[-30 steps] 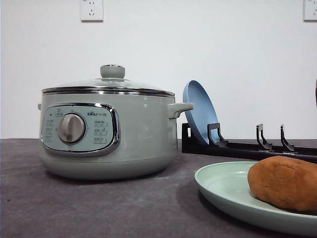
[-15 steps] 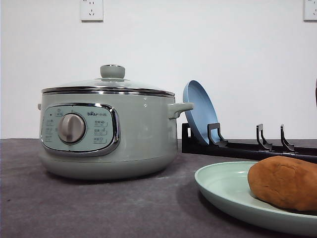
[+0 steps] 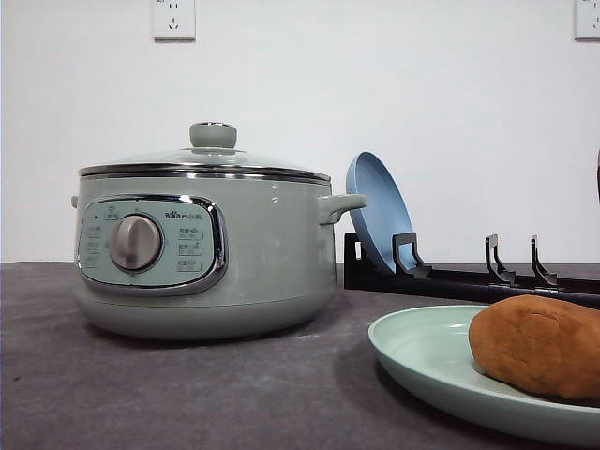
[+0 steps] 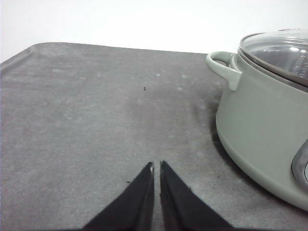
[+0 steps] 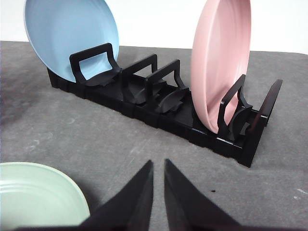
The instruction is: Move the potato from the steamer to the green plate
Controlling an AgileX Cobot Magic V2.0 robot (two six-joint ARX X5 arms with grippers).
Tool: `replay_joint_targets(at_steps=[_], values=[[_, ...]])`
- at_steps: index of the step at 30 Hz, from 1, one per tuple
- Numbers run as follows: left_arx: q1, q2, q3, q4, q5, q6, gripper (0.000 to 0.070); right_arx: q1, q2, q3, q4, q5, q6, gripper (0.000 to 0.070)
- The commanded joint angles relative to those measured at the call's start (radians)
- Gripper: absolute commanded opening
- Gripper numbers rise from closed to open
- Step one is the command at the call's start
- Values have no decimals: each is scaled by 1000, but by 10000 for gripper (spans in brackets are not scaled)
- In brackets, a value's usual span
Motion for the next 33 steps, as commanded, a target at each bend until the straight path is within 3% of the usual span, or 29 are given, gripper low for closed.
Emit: replay_joint_targets(at_steps=[1, 33], values=[[-2, -1, -20, -6, -5, 4, 26, 0, -3, -6, 10, 1, -3, 30], [-2, -1, -20, -6, -5, 4, 26, 0, -3, -6, 10, 1, -3, 30]])
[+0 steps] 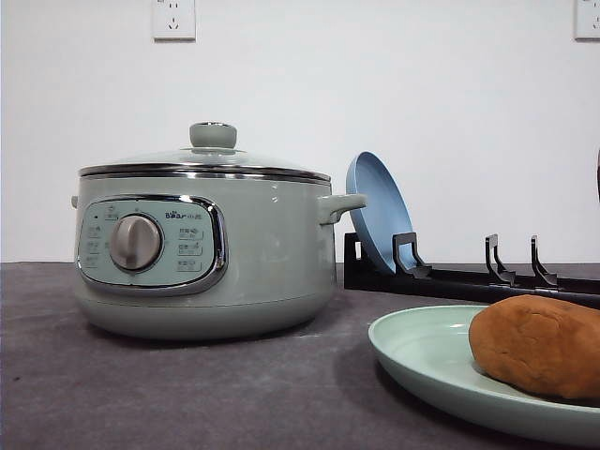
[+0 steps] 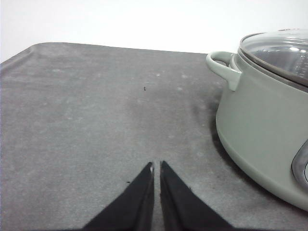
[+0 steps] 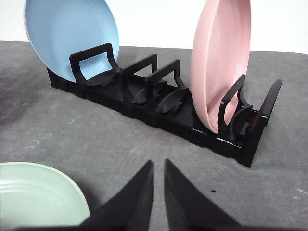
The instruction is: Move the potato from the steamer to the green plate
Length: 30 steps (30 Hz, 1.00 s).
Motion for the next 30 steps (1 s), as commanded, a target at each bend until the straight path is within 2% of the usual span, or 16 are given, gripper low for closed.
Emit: replay_joint_targets(at_steps=[1, 30], values=[[-2, -1, -20, -6, -5, 5, 26, 0, -3, -6, 10, 1, -3, 30], [-2, -1, -20, -6, -5, 4, 26, 0, -3, -6, 10, 1, -3, 30]])
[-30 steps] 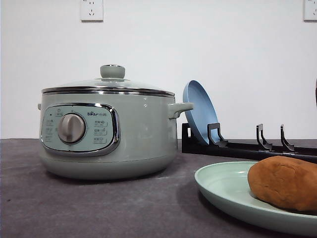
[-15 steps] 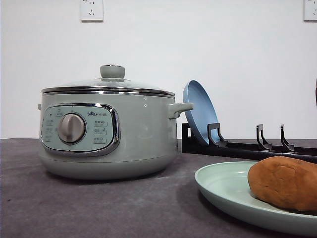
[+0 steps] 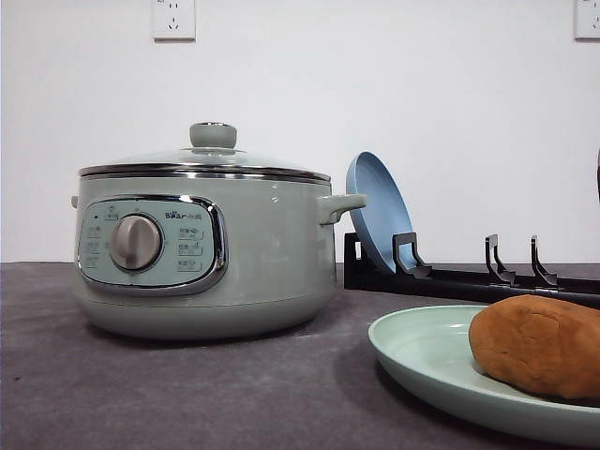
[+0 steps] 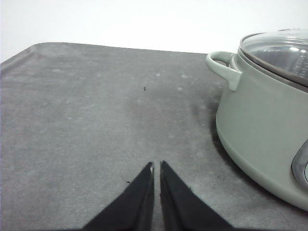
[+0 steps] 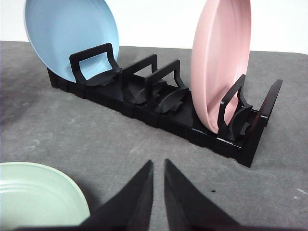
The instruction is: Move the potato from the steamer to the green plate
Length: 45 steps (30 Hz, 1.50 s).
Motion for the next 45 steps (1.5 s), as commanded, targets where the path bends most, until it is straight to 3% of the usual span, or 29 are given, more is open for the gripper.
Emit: replay_joint_targets(at_steps=[1, 45], values=[[-2, -1, -20, -6, -5, 5, 26, 0, -3, -6, 10, 1, -3, 30], [-2, -1, -20, -6, -5, 5, 26, 0, -3, -6, 10, 1, -3, 30]])
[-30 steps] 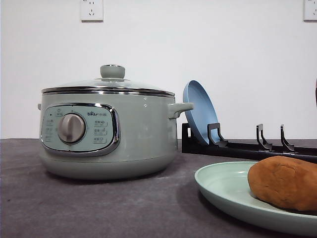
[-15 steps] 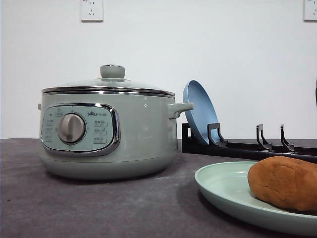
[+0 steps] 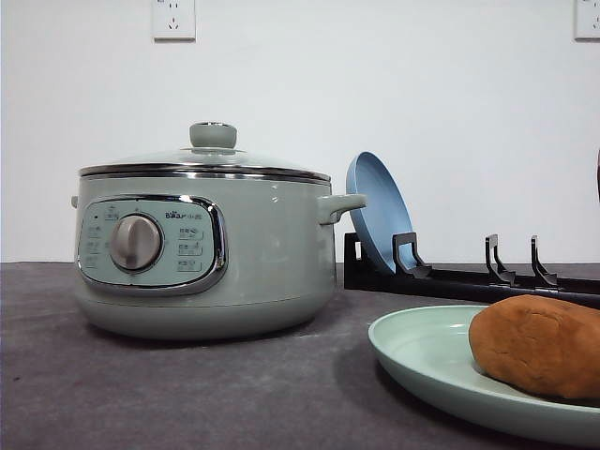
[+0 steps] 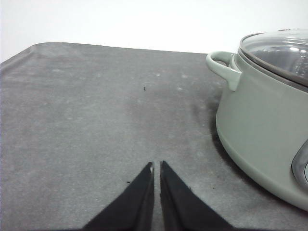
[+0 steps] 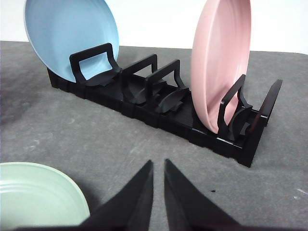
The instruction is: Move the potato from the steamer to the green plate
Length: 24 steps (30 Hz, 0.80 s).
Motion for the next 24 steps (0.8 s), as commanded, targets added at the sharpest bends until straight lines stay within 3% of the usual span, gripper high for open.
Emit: replay_joint_targets(at_steps=[1, 24], values=[[-2, -1, -20, -6, -5, 5, 26, 0, -3, -6, 10, 1, -3, 30], [-2, -1, -20, -6, -5, 5, 26, 0, -3, -6, 10, 1, -3, 30]])
